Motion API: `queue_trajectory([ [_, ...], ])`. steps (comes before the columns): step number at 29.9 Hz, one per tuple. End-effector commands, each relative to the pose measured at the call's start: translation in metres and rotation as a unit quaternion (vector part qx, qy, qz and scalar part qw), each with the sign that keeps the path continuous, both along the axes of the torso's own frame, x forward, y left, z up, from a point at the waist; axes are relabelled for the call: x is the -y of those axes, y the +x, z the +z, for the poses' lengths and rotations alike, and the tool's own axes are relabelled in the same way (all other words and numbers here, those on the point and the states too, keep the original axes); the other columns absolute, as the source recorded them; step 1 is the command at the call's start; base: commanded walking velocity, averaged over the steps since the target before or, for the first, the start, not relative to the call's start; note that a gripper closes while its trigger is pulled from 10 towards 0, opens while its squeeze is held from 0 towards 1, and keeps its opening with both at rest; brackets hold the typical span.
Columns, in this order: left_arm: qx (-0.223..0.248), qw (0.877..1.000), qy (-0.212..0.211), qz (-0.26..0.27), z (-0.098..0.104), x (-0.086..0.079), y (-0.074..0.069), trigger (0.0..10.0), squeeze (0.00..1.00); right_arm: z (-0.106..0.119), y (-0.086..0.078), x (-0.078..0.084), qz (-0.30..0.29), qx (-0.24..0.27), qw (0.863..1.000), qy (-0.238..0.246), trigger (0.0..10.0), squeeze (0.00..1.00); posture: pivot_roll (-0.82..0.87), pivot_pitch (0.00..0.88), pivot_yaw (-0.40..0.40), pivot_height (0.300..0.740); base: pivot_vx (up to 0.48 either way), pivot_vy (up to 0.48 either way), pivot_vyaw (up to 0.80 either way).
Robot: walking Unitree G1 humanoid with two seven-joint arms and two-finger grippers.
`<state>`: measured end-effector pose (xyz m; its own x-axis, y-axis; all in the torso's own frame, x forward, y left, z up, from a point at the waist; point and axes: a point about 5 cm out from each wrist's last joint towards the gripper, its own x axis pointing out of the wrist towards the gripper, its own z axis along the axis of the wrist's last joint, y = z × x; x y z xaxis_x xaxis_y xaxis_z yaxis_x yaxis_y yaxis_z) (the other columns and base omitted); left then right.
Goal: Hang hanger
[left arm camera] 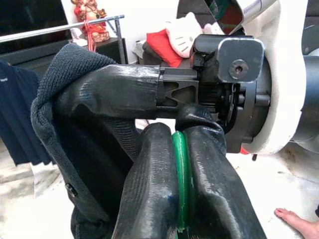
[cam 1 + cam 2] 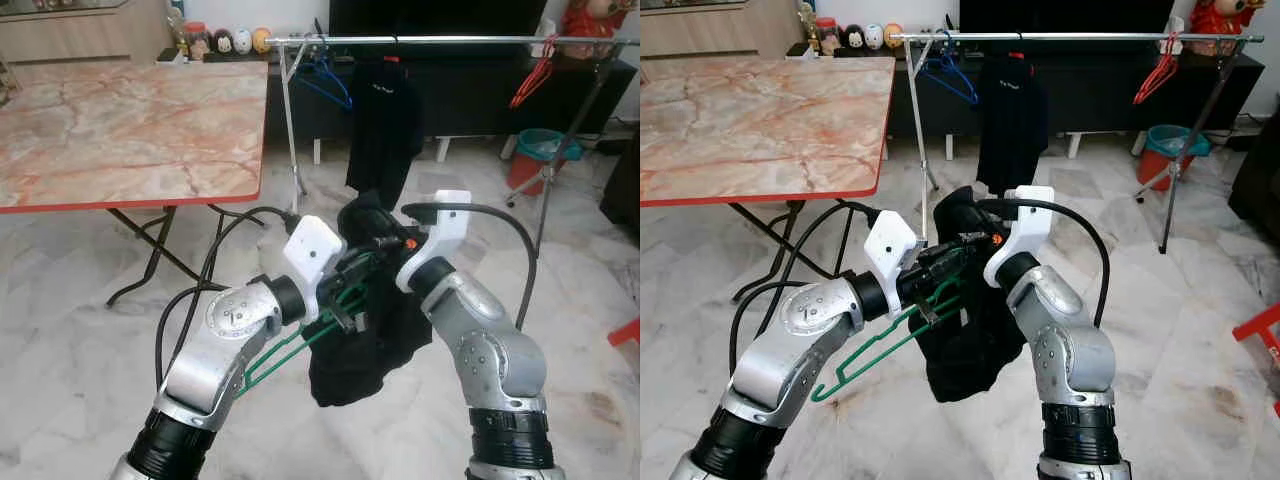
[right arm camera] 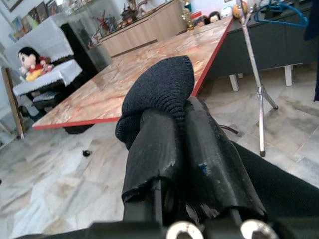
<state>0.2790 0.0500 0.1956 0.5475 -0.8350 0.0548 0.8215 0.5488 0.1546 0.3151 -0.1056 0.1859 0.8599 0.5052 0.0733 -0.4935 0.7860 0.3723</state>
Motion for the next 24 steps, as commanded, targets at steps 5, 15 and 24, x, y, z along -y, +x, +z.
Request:
queue_trajectory([
  [5, -0.064, 0.997, 0.05, -0.005, -0.03, 0.007, -0.001, 10.0, 0.0, 0.044, -0.009, -0.025, 0.055, 0.072, 0.995, 0.038, 10.0, 0.0, 0.08, 0.0, 0.008, 0.74, 0.0, 0.0, 0.0],
  [15, -0.06, 0.998, -0.022, -0.003, -0.013, 0.006, 0.003, 10.0, 0.0, 0.025, -0.017, -0.035, 0.07, 0.015, 0.997, 0.035, 10.0, 0.0, 0.07, 0.0, 0.008, 0.74, 0.0, 0.0, 0.0],
  [24, -0.058, 0.998, -0.028, -0.001, -0.012, 0.008, 0.003, 10.0, 0.0, 0.03, -0.037, -0.057, 0.159, 0.027, 0.987, 0.021, 10.0, 0.0, 0.07, 0.0, 0.003, 0.74, 0.0, 0.0, 0.0],
])
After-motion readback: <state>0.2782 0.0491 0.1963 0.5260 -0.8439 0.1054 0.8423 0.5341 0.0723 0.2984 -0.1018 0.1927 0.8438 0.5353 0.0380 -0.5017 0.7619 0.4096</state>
